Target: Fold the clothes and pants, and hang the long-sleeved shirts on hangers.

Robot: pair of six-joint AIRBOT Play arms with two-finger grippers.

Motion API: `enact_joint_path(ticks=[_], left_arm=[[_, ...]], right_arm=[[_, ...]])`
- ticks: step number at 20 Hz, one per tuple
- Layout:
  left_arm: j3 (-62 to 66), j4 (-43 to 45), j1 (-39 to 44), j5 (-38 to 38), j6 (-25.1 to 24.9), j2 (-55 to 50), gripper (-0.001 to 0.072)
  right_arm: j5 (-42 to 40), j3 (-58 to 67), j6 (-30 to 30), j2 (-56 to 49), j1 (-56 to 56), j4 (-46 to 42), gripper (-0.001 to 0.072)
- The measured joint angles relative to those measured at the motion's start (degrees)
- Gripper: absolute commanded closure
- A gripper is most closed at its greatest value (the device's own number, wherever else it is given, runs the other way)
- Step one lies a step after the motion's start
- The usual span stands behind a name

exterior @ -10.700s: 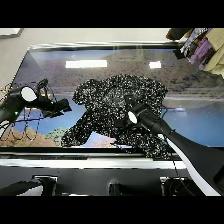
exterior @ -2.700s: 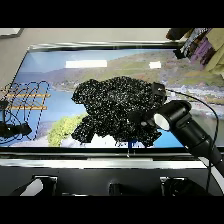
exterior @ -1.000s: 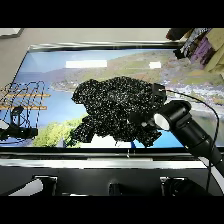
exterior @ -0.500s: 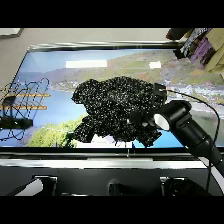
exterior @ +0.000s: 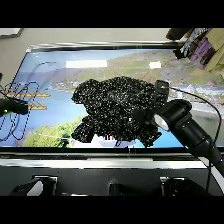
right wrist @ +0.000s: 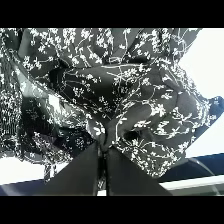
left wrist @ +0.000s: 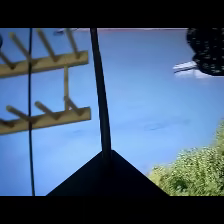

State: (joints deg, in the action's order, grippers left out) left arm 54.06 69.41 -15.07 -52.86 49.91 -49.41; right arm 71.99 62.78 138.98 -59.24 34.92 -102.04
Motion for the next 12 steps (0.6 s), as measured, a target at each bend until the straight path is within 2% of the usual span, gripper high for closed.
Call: enact_joint_path(ticks=[2, 5, 12], left_arm=[[-1.8, -2.6, 4.2, -1.7, -4.2, 4.5, 0.0691], [-5.4, -8.5, 9.0, -3.6, -7.2, 11.8, 0.0691], [-8.0, -16.8, 12.6, -19.3, -8.0, 22.3, 0.0691]], right_arm=[[0.0, 0.0, 0.0, 0.0, 0.0, -0.4, 0.0688], [0.0, 0.0, 0.0, 0.0, 0.0, -0.9, 0.0688], [0.7, 0.0, -0.2, 0.0, 0.0, -3.1, 0.0688]])
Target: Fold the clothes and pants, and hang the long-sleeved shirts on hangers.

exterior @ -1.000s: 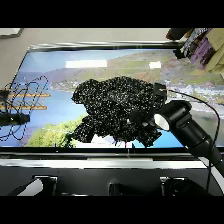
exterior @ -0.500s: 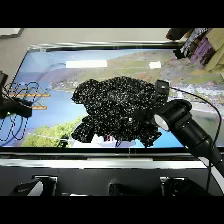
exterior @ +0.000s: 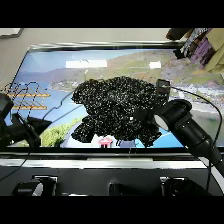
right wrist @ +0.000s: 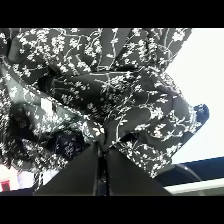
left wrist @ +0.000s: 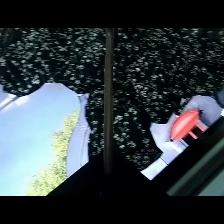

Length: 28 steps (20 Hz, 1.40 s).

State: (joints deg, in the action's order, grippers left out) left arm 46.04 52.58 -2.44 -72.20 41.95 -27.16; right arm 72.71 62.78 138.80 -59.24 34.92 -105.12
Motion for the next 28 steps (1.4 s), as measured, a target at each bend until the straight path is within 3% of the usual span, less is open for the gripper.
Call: enact_joint_path(ticks=[10, 28], left_arm=[[-4.6, -10.9, 0.5, -9.8, 0.0, 4.3, 0.0690], [-8.9, -13.7, 7.3, -9.7, 0.9, 2.6, 0.0691]], right_arm=[[0.8, 0.0, 3.9, 0.0, 0.0, -6.6, 0.0688], [-0.4, 0.5, 9.4, -2.0, 0.0, -12.3, 0.0688]])
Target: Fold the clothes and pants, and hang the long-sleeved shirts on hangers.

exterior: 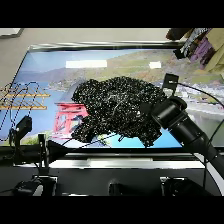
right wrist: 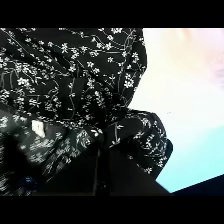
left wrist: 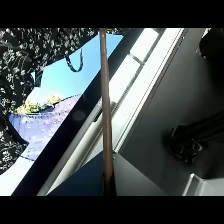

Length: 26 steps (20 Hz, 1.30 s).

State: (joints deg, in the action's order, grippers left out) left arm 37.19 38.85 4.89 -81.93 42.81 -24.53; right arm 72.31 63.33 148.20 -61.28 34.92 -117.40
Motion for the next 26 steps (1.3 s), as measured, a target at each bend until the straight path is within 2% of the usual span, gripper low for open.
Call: enact_joint_path(ticks=[6, 12, 17, 21, 26], left_arm=[[-0.7, -0.1, 0.6, 2.8, -2.6, -1.8, 0.0691], [-0.7, -1.9, 0.7, 4.0, -7.7, -5.6, 0.0691], [-0.7, -5.9, 0.9, 7.8, -12.6, -9.5, 0.0691], [-0.7, -8.2, 3.9, 10.2, -16.0, -13.0, 0.0691], [-0.7, -9.1, 11.0, 17.1, -18.1, -16.9, 0.0691]], right_arm=[[0.2, 1.9, -3.4, 1.6, 0.0, 2.8, 0.0688], [4.6, 8.7, -11.9, 3.2, 0.0, 4.5, 0.0688], [8.2, 15.0, -17.6, 3.4, 0.0, 10.1, 0.0688], [9.5, 17.0, -19.7, 3.4, 0.0, 13.8, 0.0688], [9.3, 17.6, -20.6, 3.4, 0.0, 15.9, 0.0688]])
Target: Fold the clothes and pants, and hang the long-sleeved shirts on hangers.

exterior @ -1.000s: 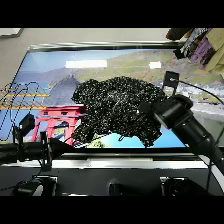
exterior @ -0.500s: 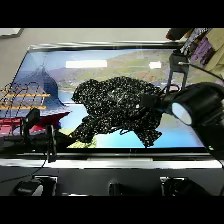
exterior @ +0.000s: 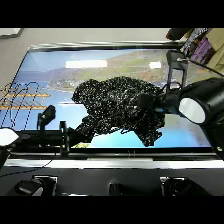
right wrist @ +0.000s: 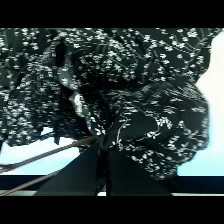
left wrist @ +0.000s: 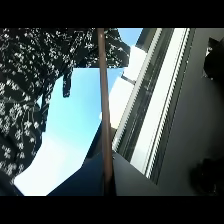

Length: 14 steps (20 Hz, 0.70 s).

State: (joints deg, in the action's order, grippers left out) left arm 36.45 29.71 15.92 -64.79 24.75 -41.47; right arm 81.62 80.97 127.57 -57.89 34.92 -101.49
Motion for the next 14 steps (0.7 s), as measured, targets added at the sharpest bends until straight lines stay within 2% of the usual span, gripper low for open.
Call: enact_joint_path(ticks=[7, 14], left_arm=[[0.0, -2.4, 7.9, 9.2, -1.9, -5.5, 0.0691], [0.0, -7.8, 9.7, 15.2, -4.1, -7.3, 0.0691]], right_arm=[[1.2, 1.8, -1.5, 0.1, 0.0, 2.3, 0.0688], [3.7, 3.0, -2.4, 0.1, 0.0, 3.5, 0.0688]])
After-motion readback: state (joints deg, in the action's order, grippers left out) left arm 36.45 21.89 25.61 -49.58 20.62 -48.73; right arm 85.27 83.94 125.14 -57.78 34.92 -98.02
